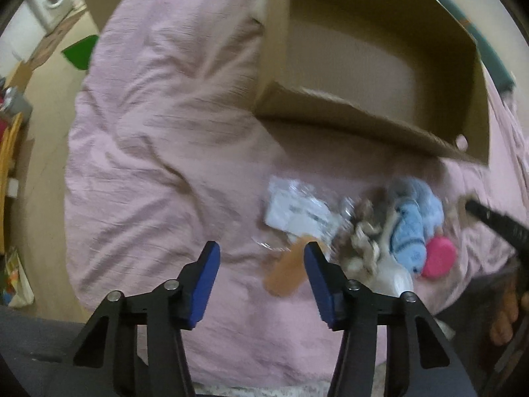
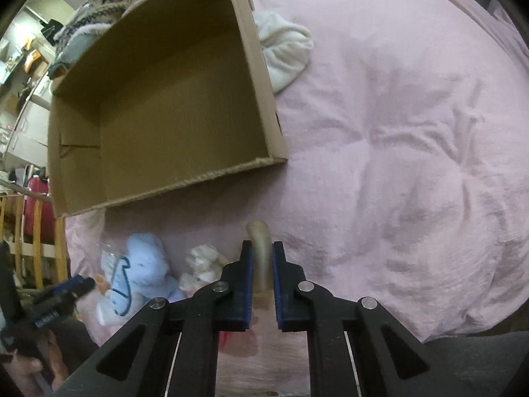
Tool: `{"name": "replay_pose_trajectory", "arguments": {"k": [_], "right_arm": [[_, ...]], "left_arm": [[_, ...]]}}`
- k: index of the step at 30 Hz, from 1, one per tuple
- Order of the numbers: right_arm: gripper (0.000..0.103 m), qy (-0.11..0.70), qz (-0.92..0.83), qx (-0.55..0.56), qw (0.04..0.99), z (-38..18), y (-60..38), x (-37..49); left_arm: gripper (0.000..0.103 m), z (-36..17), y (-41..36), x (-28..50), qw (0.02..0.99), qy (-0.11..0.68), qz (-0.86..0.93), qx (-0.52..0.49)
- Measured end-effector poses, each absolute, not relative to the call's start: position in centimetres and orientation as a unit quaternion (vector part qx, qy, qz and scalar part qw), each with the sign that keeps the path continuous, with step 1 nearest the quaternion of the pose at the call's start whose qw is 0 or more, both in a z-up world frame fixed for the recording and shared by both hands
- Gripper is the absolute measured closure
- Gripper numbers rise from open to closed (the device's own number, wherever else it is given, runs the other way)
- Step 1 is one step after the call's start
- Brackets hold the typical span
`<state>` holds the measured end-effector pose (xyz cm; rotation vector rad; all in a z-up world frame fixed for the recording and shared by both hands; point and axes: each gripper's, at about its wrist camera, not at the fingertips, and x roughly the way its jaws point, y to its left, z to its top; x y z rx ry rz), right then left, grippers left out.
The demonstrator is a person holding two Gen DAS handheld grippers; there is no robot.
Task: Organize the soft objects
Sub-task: 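Reach the right gripper to the beige foam cone and close on it, then lift the beige foam cone with the right gripper over the box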
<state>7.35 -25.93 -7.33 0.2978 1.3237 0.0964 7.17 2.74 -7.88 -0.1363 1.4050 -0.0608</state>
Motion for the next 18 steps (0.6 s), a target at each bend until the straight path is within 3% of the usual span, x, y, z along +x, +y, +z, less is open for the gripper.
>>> {"name": "replay_pose_trajectory", "arguments": {"k": [3,12,18], "right_arm": [[0.091,0.613,0.049,0.143,0.775,-7.1,-25.7,7.1],[0.091,0.614,0.068,0.14,0.774,-7.2,-25.5,7.5],[0.091,0.611,0.079,0.144,0.775,-6.9,-25.2,7.3]], "left_arm": [[0.06,-8.3,1.5,6.9,0.756,0.652,-0.049,-0.047],[0.093,-10.0,-0.1,6.7,0.735,0.674,-0.07,-0.03],[0.098,-8.0,0.9,4.7,0.745,0.661,-0.072,-0.06]]}}
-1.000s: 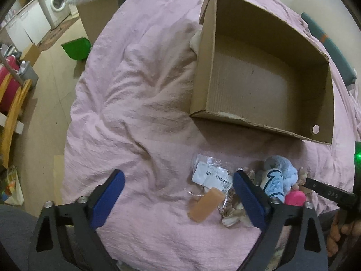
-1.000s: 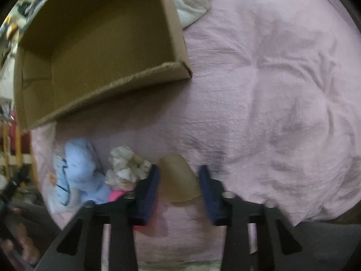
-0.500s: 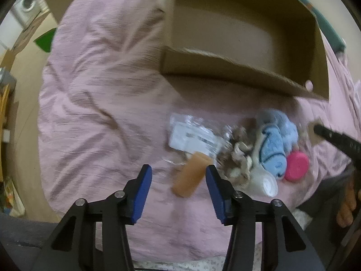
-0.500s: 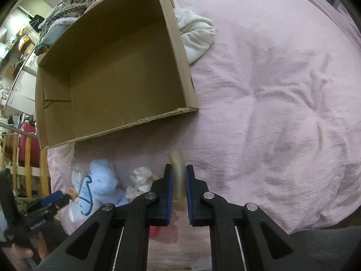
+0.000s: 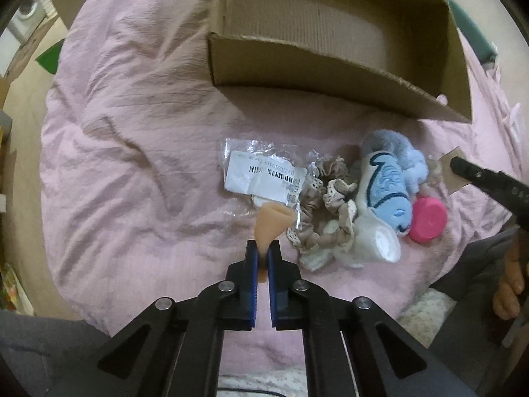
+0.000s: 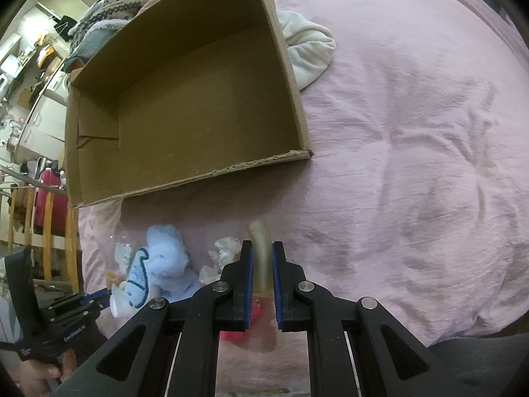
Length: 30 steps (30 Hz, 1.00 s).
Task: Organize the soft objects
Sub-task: 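Lift the beige foam cone with the right gripper over the box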
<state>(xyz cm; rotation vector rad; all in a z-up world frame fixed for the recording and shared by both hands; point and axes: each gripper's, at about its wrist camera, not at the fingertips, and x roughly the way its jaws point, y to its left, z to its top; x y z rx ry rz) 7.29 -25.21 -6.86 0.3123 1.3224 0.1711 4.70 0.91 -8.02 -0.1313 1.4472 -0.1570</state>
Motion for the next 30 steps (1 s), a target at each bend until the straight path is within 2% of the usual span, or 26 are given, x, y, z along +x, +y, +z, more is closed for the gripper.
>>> {"name": "replay_pose_trajectory", "arguments": {"k": [13,30], "right_arm": [[0.091,0.581,0.118,0.152,0.791,-4.7,-24.6,5.7],[0.091,0.474,0.177,0.135,0.852,0.5,-23.1,7.3]], "left_arm": [[0.098,-3.9,4.5,3.0,0.791,0.601,-0.011,-0.113],[0.098,1.3,2.2,9.7,0.852,0.516,-0.018,-0.083]]}}
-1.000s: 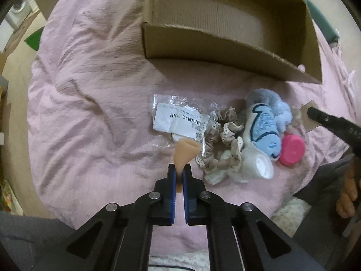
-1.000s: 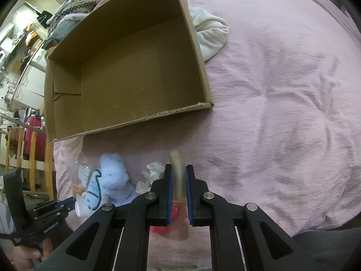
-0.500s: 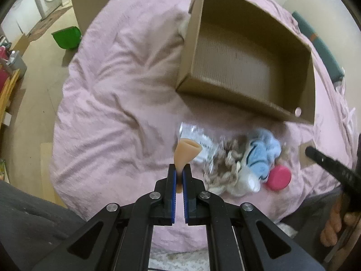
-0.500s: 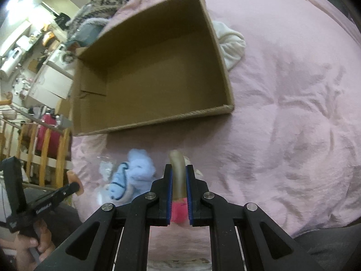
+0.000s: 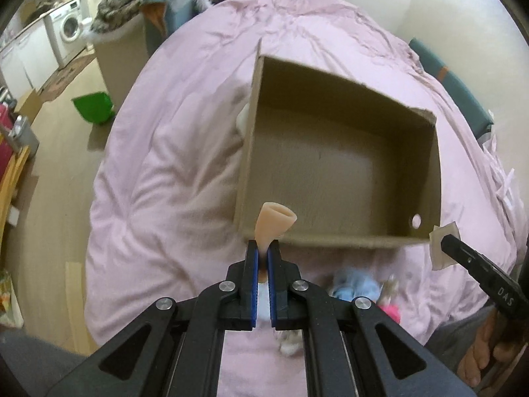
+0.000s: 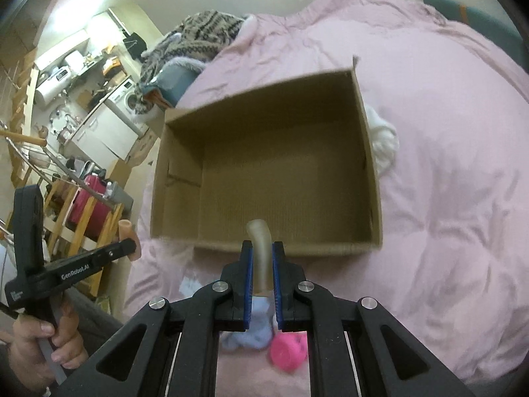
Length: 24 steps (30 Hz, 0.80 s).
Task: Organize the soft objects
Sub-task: 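Lift the beige foam cone with the right gripper over the box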
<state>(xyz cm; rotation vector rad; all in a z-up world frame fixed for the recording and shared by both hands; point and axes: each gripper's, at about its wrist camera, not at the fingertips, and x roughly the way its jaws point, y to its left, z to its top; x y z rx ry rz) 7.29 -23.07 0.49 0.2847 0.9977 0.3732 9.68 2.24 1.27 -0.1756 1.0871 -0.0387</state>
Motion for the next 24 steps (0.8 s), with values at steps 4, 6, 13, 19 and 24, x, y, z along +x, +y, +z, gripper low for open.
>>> {"name": "replay_pose_trajectory", "arguments": {"k": [4,6,13,19,24], "right_arm": [[0.091,0.465,0.166,0.134,0.859,0.5,-23.5,9.5],[0.091,0.468,0.158,0.135,0.859,0.2,-23.7,10.5],[0.091,0.488,0.139,0.131,0.852,-1.7,-23.2,11.7],[0.091,0.496,0.135,0.116,0.85,-2.6,-22.3,11.7],[0.091,0.503,0.13,0.095,0.849,-3.3,-21.2,11.6]], "left_arm": [[0.098,1.7,1.3,12.2,0.865,0.496,-0.029,-0.076],[0.098,1.6,0.9,13.3,0.867,0.491,-0.033,-0.077],[0.098,-1.0,-0.1,15.1,0.868,0.488,-0.048,-0.079],[0.098,-1.8,-1.0,15.0,0.877,0.476,-0.043,-0.04],[0.098,-2.3,-1.1,14.5,0.874,0.482,-0.035,-0.039]]}}
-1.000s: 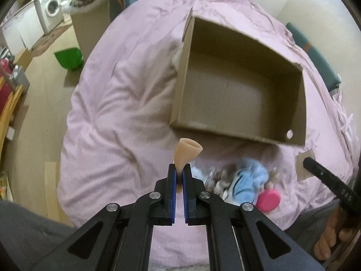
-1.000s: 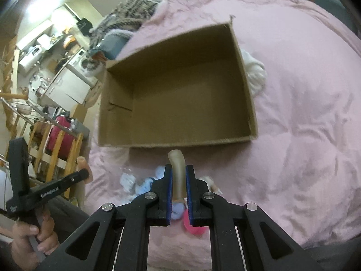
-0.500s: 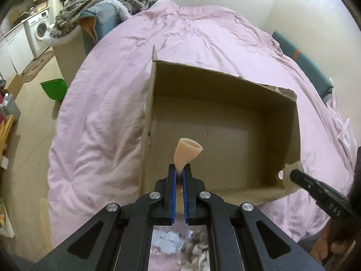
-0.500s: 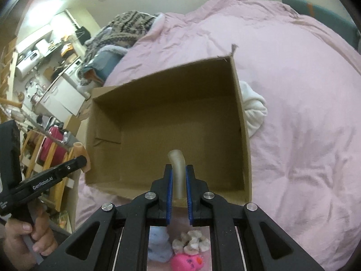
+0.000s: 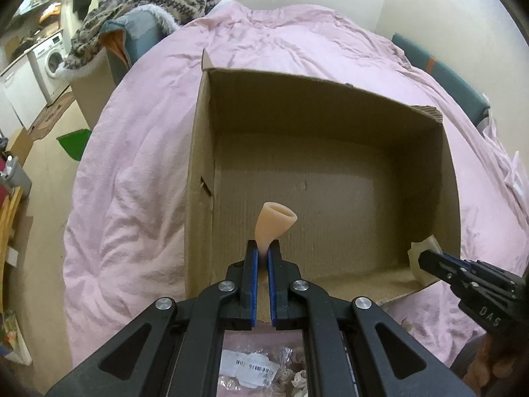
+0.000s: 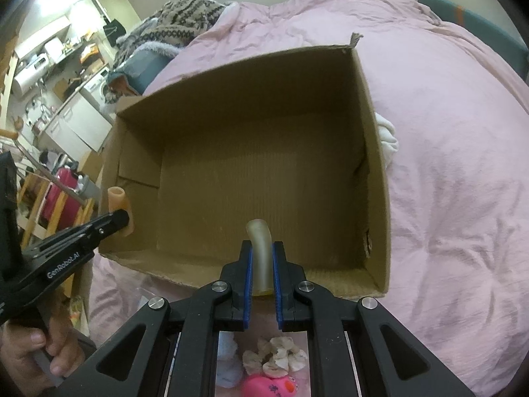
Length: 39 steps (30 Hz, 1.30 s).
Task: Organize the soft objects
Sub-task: 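Lift the beige foam cone with the right gripper over the box, then open the right gripper to drop the cone into the box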
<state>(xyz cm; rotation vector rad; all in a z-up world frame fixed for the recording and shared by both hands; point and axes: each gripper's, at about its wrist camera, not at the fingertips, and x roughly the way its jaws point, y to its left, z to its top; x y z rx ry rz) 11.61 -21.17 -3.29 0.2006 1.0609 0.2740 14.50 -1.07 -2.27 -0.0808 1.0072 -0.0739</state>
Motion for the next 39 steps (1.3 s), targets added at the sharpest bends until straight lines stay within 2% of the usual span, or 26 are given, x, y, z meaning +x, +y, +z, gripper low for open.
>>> {"name": "replay_pose_trajectory", "arguments": {"k": [16,23,24,27,30,32,33,34,35,36,37,39], "right_arm": [[0.09,0.508,0.127,0.086,0.848,-4.0,-20.4,11.9],[0.085,0.507,0.126,0.1,0.847,-3.9,-21.2,11.9],[0.084,0.506,0.126,0.103,0.847,-3.9,-21.3,11.9],[0.083,0.504,0.127,0.107,0.848,-3.8,-21.5,11.9],[0.08,0.5,0.128,0.109,0.849,-3.6,-21.6,11.8],[0.074,0.498,0.13,0.116,0.85,-3.5,-21.7,11.7],[0.07,0.496,0.13,0.119,0.85,-3.4,-21.8,11.7],[0.059,0.493,0.129,0.121,0.852,-3.3,-21.9,11.7],[0.041,0.489,0.128,0.123,0.854,-3.2,-22.0,11.6],[0.034,0.481,0.126,0.127,0.858,-2.9,-22.1,11.5],[0.03,0.472,0.123,0.131,0.863,-2.6,-22.2,11.4],[0.029,0.456,0.117,0.132,0.872,-2.0,-22.3,11.2]], "left_arm": [[0.097,-2.8,-0.8,14.3,0.867,0.493,-0.046,-0.06],[0.096,-2.8,-1.2,14.0,0.87,0.488,-0.05,-0.053],[0.095,-2.8,-1.2,14.0,0.87,0.489,-0.049,-0.052],[0.082,-2.6,-1.3,14.0,0.871,0.486,-0.046,-0.051],[0.081,-2.3,-1.5,13.9,0.874,0.48,-0.05,-0.048],[0.076,-2.2,-1.6,13.8,0.876,0.478,-0.052,-0.047],[0.068,-2.1,-1.6,13.7,0.877,0.475,-0.053,-0.047],[0.056,-2.0,-1.6,13.6,0.878,0.473,-0.054,-0.048],[0.049,-1.7,-1.6,13.5,0.882,0.466,-0.052,-0.047],[0.041,-1.6,-1.6,13.4,0.885,0.461,-0.05,-0.047],[0.038,-1.3,-1.7,13.3,0.888,0.454,-0.049,-0.045],[0.036,-0.9,-1.9,13.2,0.893,0.447,-0.045,-0.036]]}}
